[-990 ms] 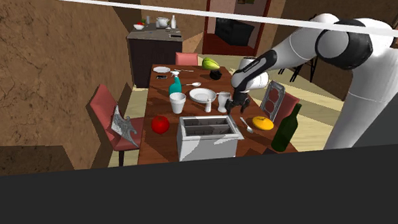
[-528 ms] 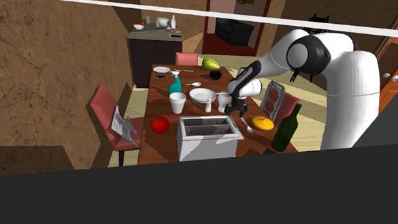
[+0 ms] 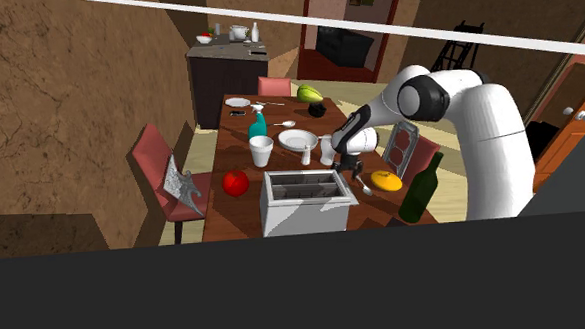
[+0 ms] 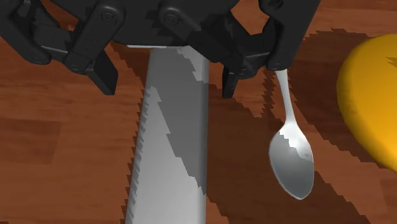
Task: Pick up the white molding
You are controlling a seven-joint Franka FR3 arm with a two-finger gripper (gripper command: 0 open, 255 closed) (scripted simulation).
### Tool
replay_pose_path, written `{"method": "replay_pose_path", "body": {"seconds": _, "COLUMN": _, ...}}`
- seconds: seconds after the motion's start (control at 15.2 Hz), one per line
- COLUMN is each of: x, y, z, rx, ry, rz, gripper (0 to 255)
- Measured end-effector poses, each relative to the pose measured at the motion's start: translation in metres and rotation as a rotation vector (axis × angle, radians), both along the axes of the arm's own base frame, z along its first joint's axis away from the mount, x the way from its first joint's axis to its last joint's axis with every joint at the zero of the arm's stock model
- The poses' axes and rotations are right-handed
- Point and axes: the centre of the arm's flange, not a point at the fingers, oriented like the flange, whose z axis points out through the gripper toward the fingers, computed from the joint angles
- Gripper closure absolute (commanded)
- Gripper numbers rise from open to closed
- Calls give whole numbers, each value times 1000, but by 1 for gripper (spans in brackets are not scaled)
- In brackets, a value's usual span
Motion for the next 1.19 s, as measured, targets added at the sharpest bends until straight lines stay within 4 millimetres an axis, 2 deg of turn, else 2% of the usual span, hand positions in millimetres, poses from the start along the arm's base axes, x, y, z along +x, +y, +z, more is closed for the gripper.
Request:
{"method": "replay_pose_path", "body": {"seconds": 0.4, "x": 0, "y": -2, "z": -32, "rx": 0, "ry": 1, "rz": -2, "gripper": 0}}
{"method": "replay_pose_path", "body": {"seconds": 0.46, "x": 0, "y": -2, "z": -34, "rx": 0, "ry": 1, "rz": -2, "gripper": 255}}
{"method": "replay_pose_path", "body": {"seconds": 1.19, "x": 0, "y": -2, "z": -33, "rx": 0, "ry": 0, "rz": -2, "gripper": 255}}
